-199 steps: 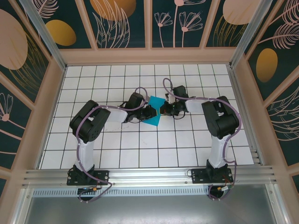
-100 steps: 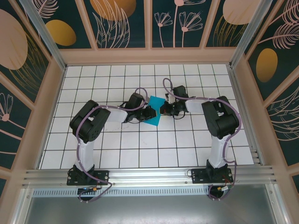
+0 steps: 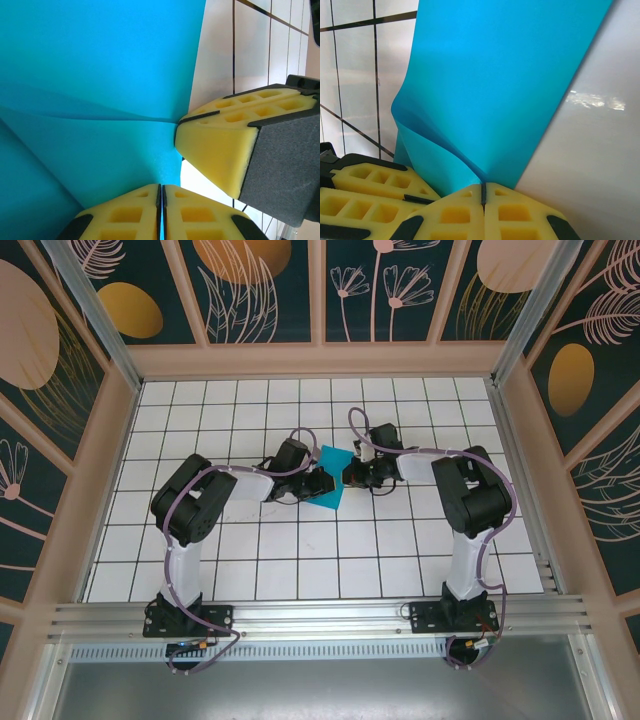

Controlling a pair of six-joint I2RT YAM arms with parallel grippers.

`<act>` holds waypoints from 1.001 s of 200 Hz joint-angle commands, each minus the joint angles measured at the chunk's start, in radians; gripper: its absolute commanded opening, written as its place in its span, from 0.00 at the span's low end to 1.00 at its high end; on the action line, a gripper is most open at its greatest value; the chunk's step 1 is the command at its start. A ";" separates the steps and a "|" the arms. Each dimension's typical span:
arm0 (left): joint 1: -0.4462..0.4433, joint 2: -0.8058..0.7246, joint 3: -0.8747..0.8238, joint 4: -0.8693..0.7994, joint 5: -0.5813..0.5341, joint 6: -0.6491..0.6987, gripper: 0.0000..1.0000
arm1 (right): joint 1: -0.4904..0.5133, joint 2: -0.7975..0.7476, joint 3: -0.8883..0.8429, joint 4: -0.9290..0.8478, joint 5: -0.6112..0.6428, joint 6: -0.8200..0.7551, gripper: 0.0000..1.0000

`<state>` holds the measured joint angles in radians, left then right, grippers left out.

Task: Fold a paper plane with a square sheet of paper (pick it up from the middle)
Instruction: Fold the triangle a second time at the center of the table.

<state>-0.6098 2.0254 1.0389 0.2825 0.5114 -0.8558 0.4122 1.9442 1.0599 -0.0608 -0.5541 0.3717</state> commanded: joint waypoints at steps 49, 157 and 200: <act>-0.006 0.040 0.029 -0.096 -0.030 0.051 0.13 | 0.004 -0.084 0.009 -0.063 0.114 0.018 0.19; -0.004 0.047 0.035 -0.128 -0.065 0.035 0.11 | 0.034 -0.062 0.015 -0.042 0.037 0.018 0.08; -0.005 0.045 0.029 -0.126 -0.071 0.018 0.10 | 0.034 -0.011 0.029 -0.051 0.034 0.009 0.07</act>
<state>-0.6140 2.0331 1.0721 0.2203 0.4877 -0.8314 0.4416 1.8973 1.0599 -0.0982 -0.4988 0.3908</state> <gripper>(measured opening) 0.101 0.074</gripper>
